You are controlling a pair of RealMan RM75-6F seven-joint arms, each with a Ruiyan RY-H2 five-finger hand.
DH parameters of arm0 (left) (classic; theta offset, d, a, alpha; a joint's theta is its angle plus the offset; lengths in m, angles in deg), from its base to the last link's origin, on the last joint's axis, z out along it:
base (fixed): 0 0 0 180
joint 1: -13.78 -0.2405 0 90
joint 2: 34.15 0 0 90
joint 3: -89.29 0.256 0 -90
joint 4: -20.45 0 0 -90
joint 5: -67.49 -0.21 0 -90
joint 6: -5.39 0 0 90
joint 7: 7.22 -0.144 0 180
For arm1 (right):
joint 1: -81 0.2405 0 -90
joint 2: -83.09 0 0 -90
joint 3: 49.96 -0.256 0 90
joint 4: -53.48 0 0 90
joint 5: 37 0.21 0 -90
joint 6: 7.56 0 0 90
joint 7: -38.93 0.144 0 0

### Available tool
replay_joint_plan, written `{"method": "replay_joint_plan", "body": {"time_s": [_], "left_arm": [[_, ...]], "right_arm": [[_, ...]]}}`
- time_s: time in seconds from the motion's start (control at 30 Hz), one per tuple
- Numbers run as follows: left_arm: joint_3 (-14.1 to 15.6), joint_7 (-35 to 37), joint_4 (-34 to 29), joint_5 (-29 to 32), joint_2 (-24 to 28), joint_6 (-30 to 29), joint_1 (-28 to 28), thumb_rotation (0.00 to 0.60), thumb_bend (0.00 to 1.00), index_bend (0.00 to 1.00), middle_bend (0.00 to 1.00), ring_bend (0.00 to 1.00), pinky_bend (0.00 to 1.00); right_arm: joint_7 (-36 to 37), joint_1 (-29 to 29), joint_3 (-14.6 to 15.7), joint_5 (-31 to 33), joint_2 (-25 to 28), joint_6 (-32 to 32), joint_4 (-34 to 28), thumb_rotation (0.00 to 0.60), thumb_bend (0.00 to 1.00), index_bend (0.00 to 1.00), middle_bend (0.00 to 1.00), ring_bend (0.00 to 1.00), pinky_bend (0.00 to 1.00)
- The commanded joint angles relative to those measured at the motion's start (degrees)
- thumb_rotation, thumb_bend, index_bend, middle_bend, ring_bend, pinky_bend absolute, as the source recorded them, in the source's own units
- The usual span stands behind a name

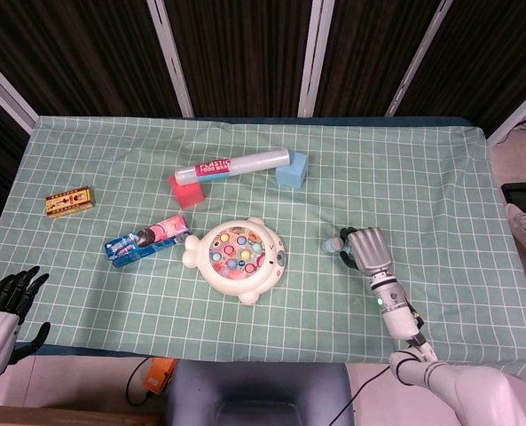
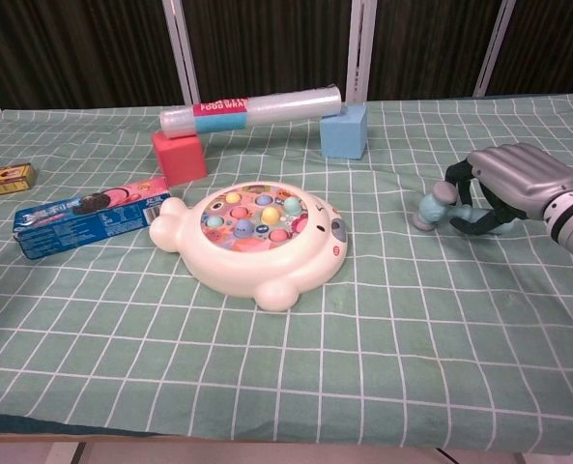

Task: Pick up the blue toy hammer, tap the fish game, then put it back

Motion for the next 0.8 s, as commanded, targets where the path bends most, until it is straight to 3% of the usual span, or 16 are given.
{"method": "replay_joint_plan", "body": {"time_s": [0.03,0.8], "left_arm": [[0.01,0.01,0.0,-0.01,0.01,-0.01,-0.01,0.6,0.4,0.0,0.0,0.0,0.09],[0.05,-0.13,-0.07,-0.02,0.0,-0.01,-0.01,0.6,0.4,0.0,0.0,0.0,0.09]], "right_arm": [[-0.02,-0.14,-0.28,-0.15,0.0,-0.11,0.11,0.6,0.46,0.96,0.75,0.76,0.79],[1.38,-0.56,-2.46,-0.12,1.46,-3.34,-1.82,0.6,0.39,0.88,0.74,0.72,0.74]]}}
